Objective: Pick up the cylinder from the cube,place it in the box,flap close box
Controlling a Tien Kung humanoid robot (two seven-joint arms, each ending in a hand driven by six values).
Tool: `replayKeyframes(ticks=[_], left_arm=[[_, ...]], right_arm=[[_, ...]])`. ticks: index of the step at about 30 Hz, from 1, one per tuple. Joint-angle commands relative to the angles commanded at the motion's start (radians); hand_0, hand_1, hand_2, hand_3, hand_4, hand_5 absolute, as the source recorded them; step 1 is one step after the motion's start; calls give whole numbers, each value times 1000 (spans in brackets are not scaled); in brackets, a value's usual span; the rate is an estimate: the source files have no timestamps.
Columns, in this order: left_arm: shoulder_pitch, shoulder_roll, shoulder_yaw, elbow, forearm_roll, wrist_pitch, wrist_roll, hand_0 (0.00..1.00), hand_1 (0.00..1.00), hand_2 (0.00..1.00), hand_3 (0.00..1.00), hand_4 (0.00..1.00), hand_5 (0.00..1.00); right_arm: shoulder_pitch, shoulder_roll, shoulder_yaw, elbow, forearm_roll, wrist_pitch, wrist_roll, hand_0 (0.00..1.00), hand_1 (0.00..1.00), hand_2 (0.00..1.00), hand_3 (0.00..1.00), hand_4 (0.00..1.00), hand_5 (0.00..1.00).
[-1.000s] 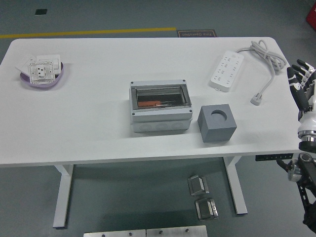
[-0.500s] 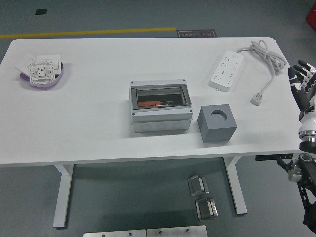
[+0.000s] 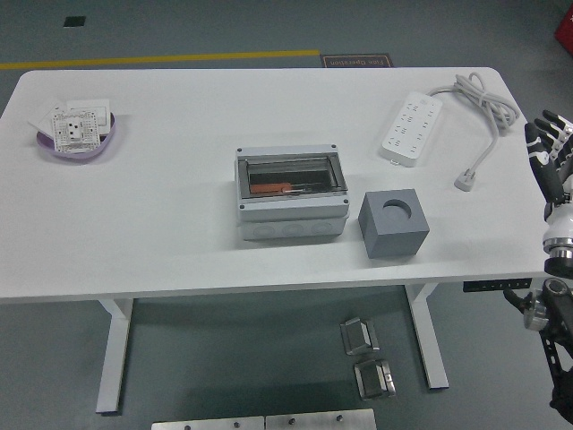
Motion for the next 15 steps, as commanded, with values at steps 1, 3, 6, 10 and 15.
replayKeyframes(ticks=[1,3,6,10,15], left_arm=[[0,0,0,0,0,0,0,622,573,540,583,429,73],[-1,0,0,0,0,0,0,622,573,540,583,429,73],[-2,0,4,0,-3,0,0,621,573,541,583,435,67],[-3,2,5,0,-4,0,0,621,573,541,583,435,67],[-3,5,2,0,1,0,0,621,573,541,583,438,66]], right_arm=[[0,0,0,0,0,0,0,801,736,736,759,944,628],[0,0,2,0,-1,-1,0,801,736,736,759,944,628],[0,0,4,0,0,-2,0,801,736,736,758,939,626],[0,0,6,0,-1,-4,-1,801,736,736,758,939,626],[1,-1,5,0,-1,-7,-3,801,736,734,758,938,627]])
